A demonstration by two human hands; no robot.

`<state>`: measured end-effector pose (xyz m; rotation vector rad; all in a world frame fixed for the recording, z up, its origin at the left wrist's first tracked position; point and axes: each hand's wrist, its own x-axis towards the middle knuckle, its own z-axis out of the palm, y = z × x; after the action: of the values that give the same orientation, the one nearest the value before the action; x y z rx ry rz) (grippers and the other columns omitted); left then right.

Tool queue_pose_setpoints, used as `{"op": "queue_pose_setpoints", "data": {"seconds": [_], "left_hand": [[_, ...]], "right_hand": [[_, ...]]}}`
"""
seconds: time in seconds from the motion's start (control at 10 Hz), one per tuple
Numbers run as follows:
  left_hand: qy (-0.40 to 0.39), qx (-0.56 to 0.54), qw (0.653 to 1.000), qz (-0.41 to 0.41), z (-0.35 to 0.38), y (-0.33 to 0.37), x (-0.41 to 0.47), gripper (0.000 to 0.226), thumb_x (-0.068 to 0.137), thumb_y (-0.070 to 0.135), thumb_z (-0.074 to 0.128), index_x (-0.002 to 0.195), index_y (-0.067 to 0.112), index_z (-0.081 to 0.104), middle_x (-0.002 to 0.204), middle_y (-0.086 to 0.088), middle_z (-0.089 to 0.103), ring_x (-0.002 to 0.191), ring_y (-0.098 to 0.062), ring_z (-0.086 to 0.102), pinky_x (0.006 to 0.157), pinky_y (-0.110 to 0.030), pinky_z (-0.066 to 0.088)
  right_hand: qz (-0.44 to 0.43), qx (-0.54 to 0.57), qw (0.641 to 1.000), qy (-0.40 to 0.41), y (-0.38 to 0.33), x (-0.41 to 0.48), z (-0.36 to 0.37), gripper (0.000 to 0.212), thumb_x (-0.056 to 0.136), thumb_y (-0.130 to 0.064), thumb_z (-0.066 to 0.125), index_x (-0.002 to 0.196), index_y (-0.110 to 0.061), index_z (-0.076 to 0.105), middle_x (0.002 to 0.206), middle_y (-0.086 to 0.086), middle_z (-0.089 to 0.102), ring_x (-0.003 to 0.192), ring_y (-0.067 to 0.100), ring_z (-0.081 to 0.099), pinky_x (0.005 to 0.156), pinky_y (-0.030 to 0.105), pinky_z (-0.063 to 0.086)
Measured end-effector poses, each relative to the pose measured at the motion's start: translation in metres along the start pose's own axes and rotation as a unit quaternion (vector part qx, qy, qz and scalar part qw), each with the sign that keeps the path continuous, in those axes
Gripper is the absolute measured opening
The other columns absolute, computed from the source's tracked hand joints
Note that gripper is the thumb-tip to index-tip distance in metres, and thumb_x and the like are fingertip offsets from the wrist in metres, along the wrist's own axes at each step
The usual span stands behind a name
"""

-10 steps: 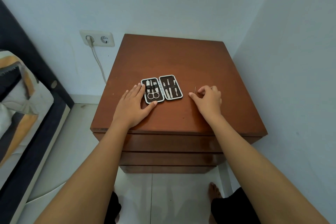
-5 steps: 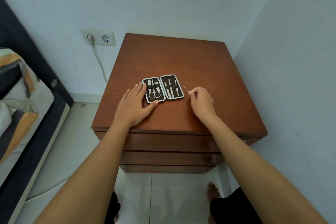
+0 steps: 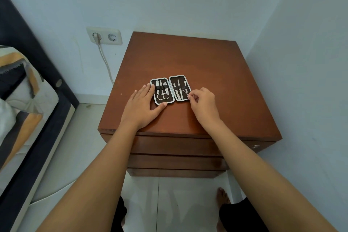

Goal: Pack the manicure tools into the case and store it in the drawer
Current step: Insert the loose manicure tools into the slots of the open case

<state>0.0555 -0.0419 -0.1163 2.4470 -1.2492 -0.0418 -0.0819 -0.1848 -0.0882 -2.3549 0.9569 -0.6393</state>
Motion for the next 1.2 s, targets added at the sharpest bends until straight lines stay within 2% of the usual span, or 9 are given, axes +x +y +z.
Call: {"op": "queue_pose_setpoints", "data": {"seconds": [0.2, 0.5, 0.6, 0.8, 1.0, 1.1, 1.2], "left_hand": [[0.004, 0.000, 1.000, 0.000, 0.000, 0.000, 0.000, 0.078, 0.088, 0.063, 0.036, 0.149, 0.019, 0.016, 0.158, 0.000, 0.015, 0.146, -0.012, 0.010, 0.118, -0.033, 0.006], [0.004, -0.002, 1.000, -0.002, 0.000, 0.001, -0.001, 0.079, 0.088, 0.063, 0.037, 0.149, 0.018, 0.016, 0.158, 0.000, 0.015, 0.146, -0.012, 0.010, 0.118, -0.033, 0.005], [0.005, -0.005, 1.000, -0.001, 0.000, 0.001, 0.000, 0.078, 0.088, 0.063, 0.037, 0.149, 0.018, 0.016, 0.158, 0.000, 0.015, 0.145, -0.011, 0.010, 0.118, -0.033, 0.006], [0.005, -0.002, 1.000, -0.001, 0.000, 0.000, 0.000, 0.079, 0.088, 0.063, 0.036, 0.149, 0.018, 0.015, 0.158, 0.000, 0.015, 0.145, -0.011, 0.010, 0.118, -0.033, 0.006], [0.003, 0.001, 1.000, 0.000, 0.001, 0.000, 0.000, 0.079, 0.088, 0.064, 0.035, 0.149, 0.018, 0.015, 0.158, 0.000, 0.014, 0.145, -0.011, 0.010, 0.118, -0.033, 0.006], [0.002, 0.000, 1.000, -0.001, 0.001, 0.000, 0.000, 0.079, 0.088, 0.064, 0.035, 0.149, 0.019, 0.015, 0.158, 0.001, 0.014, 0.146, -0.011, 0.010, 0.118, -0.033, 0.006], [0.004, 0.000, 1.000, -0.001, 0.001, 0.000, 0.000, 0.079, 0.088, 0.064, 0.035, 0.149, 0.018, 0.015, 0.158, 0.001, 0.015, 0.145, -0.011, 0.010, 0.118, -0.033, 0.006]], "right_hand": [[-0.040, -0.046, 0.998, -0.007, -0.006, -0.010, 0.004, 0.023, 0.092, -0.015, 0.049, 0.092, -0.002, 0.068, 0.090, 0.010, 0.054, 0.075, 0.022, 0.054, 0.064, 0.031, 0.043], [-0.060, -0.109, 0.992, -0.033, -0.015, -0.015, 0.015, 0.022, 0.091, -0.007, 0.041, 0.084, 0.005, 0.058, 0.093, 0.019, 0.052, 0.087, 0.034, 0.051, 0.071, 0.038, 0.043], [-0.054, -0.121, 0.990, -0.036, -0.016, -0.017, 0.015, 0.021, 0.092, -0.009, 0.040, 0.090, 0.004, 0.058, 0.096, 0.019, 0.052, 0.090, 0.033, 0.051, 0.075, 0.041, 0.044], [-0.052, -0.147, 0.986, -0.055, -0.016, -0.023, 0.017, 0.034, 0.094, -0.020, 0.040, 0.119, 0.000, 0.053, 0.108, 0.016, 0.051, 0.102, 0.030, 0.048, 0.086, 0.039, 0.043], [-0.043, -0.187, 0.979, -0.074, -0.018, -0.014, 0.019, 0.042, 0.096, -0.029, 0.037, 0.129, -0.005, 0.045, 0.117, 0.014, 0.048, 0.106, 0.030, 0.046, 0.087, 0.040, 0.042], [-0.046, -0.182, 0.979, -0.083, -0.017, -0.013, 0.017, 0.045, 0.096, -0.031, 0.037, 0.135, -0.009, 0.039, 0.118, 0.013, 0.047, 0.105, 0.030, 0.044, 0.086, 0.040, 0.042], [-0.052, -0.130, 0.988, -0.065, -0.011, -0.020, 0.014, 0.044, 0.096, -0.028, 0.040, 0.137, -0.013, 0.038, 0.112, 0.011, 0.048, 0.101, 0.027, 0.045, 0.085, 0.040, 0.043]]}}
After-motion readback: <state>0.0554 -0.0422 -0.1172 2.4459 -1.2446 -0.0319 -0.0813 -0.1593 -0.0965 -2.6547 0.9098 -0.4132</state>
